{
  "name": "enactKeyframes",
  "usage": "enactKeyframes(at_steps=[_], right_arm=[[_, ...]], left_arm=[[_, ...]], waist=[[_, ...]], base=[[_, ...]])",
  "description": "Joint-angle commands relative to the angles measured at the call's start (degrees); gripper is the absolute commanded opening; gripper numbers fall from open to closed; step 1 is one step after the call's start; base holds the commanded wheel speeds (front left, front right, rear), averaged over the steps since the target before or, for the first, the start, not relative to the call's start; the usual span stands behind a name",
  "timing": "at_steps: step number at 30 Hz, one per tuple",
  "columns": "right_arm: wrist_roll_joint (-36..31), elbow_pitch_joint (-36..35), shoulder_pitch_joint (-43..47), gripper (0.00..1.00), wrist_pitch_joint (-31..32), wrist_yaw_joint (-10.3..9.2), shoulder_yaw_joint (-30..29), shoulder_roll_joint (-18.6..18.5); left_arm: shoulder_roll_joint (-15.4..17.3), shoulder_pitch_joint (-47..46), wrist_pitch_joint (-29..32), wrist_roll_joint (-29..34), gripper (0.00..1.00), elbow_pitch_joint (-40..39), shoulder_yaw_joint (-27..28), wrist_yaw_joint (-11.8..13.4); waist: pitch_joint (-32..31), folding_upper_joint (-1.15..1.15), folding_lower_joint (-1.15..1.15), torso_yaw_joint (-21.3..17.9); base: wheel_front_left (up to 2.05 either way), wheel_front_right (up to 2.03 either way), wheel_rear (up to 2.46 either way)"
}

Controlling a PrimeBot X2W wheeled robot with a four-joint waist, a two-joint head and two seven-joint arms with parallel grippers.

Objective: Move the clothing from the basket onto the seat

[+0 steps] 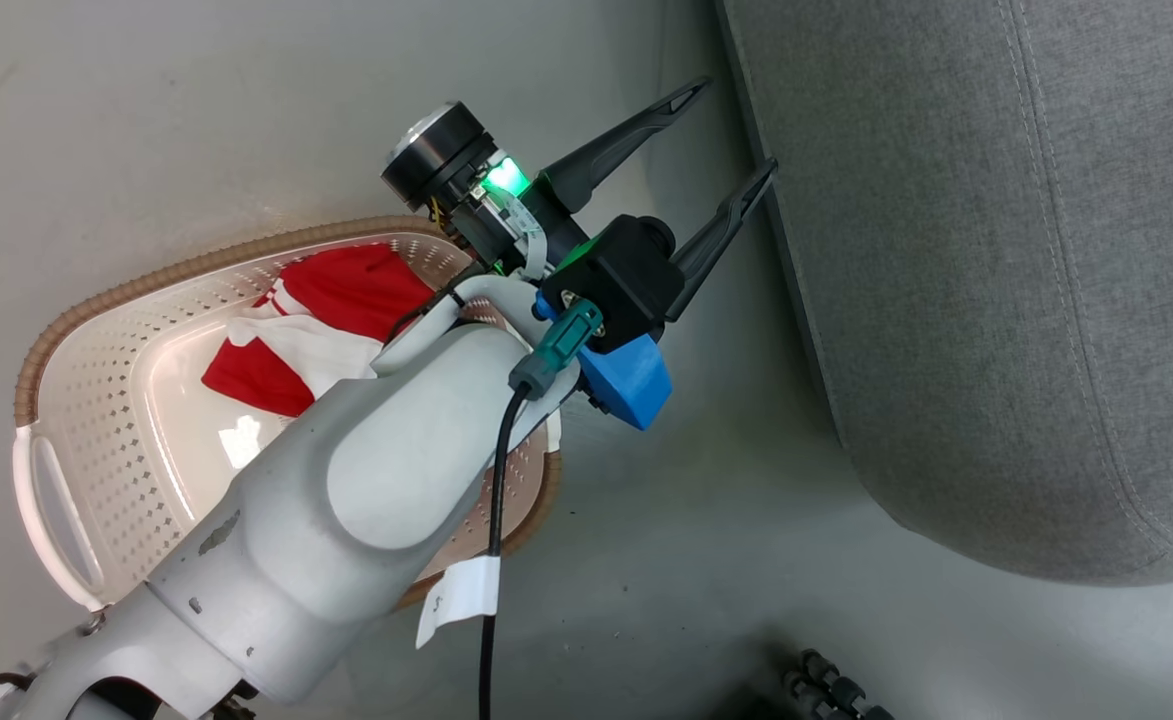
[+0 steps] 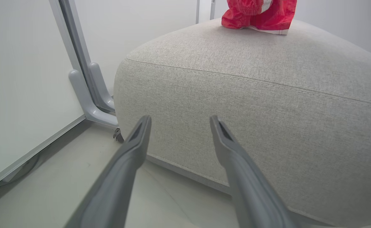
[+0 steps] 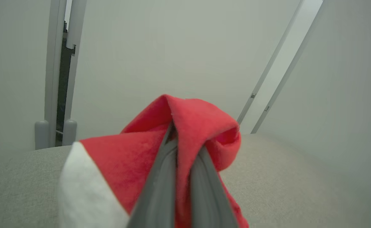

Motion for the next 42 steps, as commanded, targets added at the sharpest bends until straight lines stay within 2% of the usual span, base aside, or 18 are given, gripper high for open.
enactKeyframes(at_steps=[1, 13, 14, 15, 16, 17, 25, 33, 42], right_arm=[[0.2, 1.8, 1.1, 0.00, -0.2, 0.01, -0.1, 0.9], [0.7, 9.7, 4.1, 0.00, -0.2, 0.01, 0.9, 3.9], [0.7, 9.8, 4.2, 0.13, -0.2, 0.01, 0.8, 4.1], [0.8, 9.8, 4.3, 0.43, -0.2, 0.01, 0.6, 4.1], [1.0, 9.5, 4.5, 0.95, -0.2, 0.01, 0.4, 4.4], [1.1, 9.1, 4.9, 1.00, -0.2, 0.01, 0.2, 4.7], [-0.1, 2.5, 11.6, 1.00, -0.2, 0.01, -0.9, 7.0], [-2.5, -5.3, 20.8, 1.00, -0.2, 0.01, -3.1, 9.5], [-3.3, -11.9, 26.3, 1.00, -0.2, 0.01, 3.5, 9.7]], left_arm=[[0.3, -0.7, 0.2, 0.1, 1.00, -0.3, -0.2, 0.3], [0.6, -0.5, 0.1, -0.5, 1.00, -0.5, -0.7, 0.8], [0.6, -0.4, 0.0, -0.6, 1.00, -0.5, -0.8, 0.8], [0.6, -0.4, 0.0, -0.6, 1.00, -0.4, -0.9, 0.8], [0.7, -0.3, 0.0, -0.7, 1.00, -0.3, -1.0, 0.8], [0.7, -0.2, -0.1, -0.8, 1.00, -0.2, -1.0, 0.8], [-0.2, 1.4, -1.1, -1.8, 1.00, 0.5, -1.0, 1.4], [-1.1, 4.6, -1.5, -3.1, 1.00, 1.1, 0.0, 2.1], [-1.1, 11.4, -1.6, -4.0, 1.00, -3.1, 4.8, 4.1]], waist=[[0.3, 0.00, -0.01, -0.1], [0.6, 0.00, -0.01, 0.3], [0.6, 0.00, -0.01, 0.2], [0.5, 0.00, -0.01, 0.3], [0.4, 0.00, -0.01, 0.2], [0.1, 0.00, -0.01, 0.2], [-4.1, 0.00, -0.01, 0.2], [-11.5, 0.00, -0.01, 0.7], [-21.2, 0.00, -0.01, 3.0]], base=[[0.00, 0.00, 0.00], [0.00, 0.00, 0.00], [0.00, 0.00, 0.00], [0.00, 0.00, 0.00], [0.00, 0.00, 0.00], [0.00, 0.00, 0.00], [0.00, 0.00, 0.00], [0.00, 0.00, 0.00], [0.00, 0.00, 0.00]])
